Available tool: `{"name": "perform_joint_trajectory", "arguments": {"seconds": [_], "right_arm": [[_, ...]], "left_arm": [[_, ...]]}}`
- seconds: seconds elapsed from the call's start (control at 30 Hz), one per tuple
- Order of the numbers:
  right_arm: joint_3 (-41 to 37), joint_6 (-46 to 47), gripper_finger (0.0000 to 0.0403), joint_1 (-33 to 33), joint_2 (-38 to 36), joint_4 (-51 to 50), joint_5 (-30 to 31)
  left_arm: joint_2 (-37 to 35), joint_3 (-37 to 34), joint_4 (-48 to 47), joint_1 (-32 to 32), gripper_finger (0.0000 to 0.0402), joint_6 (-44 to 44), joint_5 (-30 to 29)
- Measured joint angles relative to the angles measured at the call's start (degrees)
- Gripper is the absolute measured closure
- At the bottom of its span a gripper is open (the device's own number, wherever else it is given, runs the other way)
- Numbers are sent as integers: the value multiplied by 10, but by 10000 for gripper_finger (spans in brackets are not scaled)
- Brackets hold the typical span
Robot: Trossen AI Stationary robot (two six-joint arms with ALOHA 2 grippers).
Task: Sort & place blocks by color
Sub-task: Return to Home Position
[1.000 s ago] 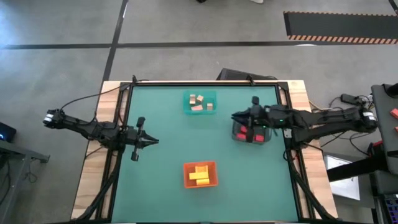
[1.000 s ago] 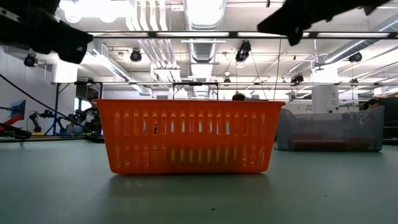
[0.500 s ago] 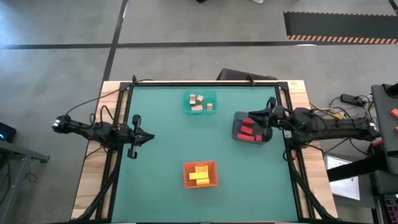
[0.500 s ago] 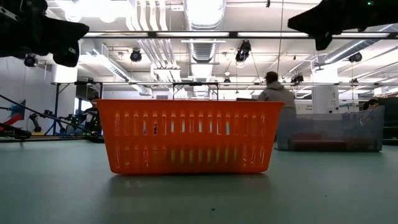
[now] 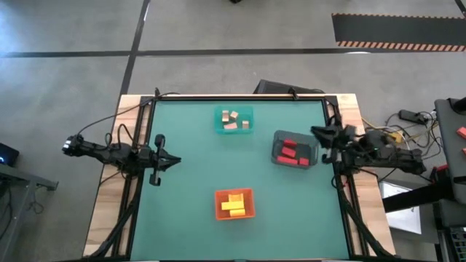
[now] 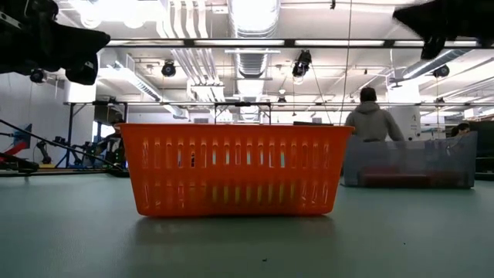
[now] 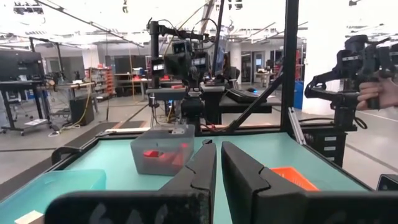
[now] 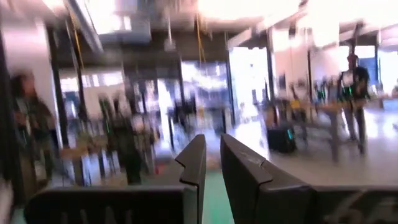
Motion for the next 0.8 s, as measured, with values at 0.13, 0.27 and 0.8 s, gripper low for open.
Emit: {"name": "perform_joint_trajectory", "arguments": {"seconds": [0.13, 0.27, 0.8], "right_arm": [[-3, -19, 365, 0, 13, 8, 0], [-25, -25, 365, -1, 11, 2, -1], [-106, -40, 365, -1, 4, 35, -21]], "left_arm": [[1, 0, 1, 0, 393, 0, 0], [1, -1, -2, 0, 393, 0, 0], [6, -2, -13, 0, 393, 0, 1]]}}
